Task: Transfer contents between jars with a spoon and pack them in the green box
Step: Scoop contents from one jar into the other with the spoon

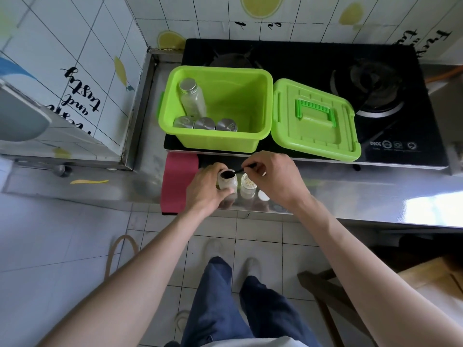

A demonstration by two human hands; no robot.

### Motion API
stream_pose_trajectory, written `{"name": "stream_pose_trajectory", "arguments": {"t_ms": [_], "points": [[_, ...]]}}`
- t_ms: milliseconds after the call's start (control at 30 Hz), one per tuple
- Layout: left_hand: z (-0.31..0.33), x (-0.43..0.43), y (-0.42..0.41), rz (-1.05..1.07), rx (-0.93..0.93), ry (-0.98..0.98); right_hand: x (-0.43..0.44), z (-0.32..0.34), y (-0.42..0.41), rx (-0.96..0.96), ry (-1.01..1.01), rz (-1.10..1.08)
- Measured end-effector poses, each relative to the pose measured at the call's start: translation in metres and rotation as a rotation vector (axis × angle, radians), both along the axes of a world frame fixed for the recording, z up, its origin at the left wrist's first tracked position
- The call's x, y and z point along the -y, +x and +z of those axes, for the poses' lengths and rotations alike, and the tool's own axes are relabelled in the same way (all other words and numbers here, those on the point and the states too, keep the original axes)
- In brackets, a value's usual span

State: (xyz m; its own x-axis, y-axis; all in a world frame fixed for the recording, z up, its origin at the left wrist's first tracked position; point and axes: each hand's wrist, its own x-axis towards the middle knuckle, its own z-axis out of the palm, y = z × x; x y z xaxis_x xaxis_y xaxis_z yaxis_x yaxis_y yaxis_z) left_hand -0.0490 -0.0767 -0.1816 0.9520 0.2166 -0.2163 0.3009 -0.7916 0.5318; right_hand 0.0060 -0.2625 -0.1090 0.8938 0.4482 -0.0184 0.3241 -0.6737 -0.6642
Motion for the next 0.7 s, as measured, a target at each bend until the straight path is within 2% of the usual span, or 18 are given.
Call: {"name": "stream_pose_trajectory", "arguments": {"t_ms": [200,533,700], "points": [[0.008,-0.009,-0.009,0.004,0.073,0.077,-0.008,0.009,-0.001,-0.046,0.153,-0.029],[0.024,-0.006,-0.009,0.036,0.132,-0.015,-0.007,0.012,-0.005,0.024,0.146,-0.018],[0.026,-0.002,-0.01,0.024,0.156,-0.049,-0.01,0.007,-0.008,-0.103,0.207,-0.062]]}}
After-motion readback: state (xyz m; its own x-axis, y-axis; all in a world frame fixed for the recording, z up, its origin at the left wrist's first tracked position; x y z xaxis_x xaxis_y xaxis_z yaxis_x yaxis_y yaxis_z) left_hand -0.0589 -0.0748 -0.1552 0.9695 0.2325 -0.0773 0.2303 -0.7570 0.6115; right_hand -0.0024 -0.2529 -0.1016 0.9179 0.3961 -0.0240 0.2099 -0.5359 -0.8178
